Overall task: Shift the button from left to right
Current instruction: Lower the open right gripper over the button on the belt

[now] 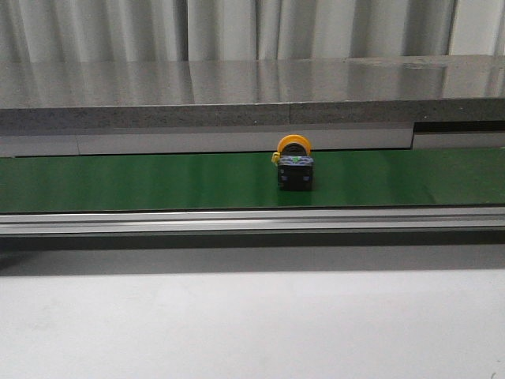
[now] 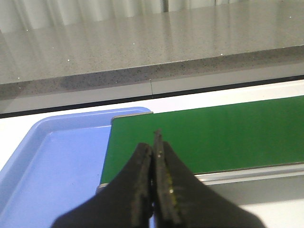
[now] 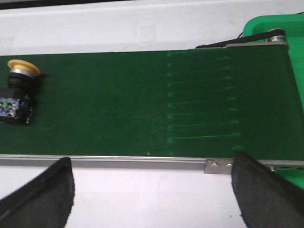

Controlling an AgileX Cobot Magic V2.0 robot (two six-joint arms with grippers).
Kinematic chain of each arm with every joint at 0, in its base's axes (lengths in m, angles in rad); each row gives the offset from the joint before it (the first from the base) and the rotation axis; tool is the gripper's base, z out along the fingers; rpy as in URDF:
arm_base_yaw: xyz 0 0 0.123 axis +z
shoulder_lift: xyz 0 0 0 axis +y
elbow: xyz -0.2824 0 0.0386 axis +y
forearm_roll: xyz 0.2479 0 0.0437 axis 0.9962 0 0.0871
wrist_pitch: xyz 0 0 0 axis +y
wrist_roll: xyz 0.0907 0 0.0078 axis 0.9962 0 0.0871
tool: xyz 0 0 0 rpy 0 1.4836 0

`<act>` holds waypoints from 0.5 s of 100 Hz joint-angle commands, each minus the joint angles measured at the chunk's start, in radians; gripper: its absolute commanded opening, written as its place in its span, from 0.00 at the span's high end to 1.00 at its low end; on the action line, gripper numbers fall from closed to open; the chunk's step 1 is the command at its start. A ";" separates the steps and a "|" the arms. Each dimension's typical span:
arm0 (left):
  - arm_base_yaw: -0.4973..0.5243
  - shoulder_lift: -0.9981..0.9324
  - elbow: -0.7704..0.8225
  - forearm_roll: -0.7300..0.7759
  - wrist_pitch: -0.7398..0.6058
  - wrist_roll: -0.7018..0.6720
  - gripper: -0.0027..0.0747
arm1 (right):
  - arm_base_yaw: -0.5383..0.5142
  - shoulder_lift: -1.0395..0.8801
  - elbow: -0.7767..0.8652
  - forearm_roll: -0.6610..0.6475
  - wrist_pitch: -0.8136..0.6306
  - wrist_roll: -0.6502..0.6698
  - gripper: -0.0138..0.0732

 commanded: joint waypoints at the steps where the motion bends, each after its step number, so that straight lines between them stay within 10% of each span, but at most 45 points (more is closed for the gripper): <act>1: -0.007 0.006 -0.027 -0.010 -0.073 -0.001 0.99 | 0.002 0.018 -0.051 0.044 -0.064 -0.003 0.08; 50: -0.007 0.006 -0.027 -0.010 -0.073 -0.001 0.99 | 0.187 0.328 -0.235 0.049 -0.084 -0.015 0.08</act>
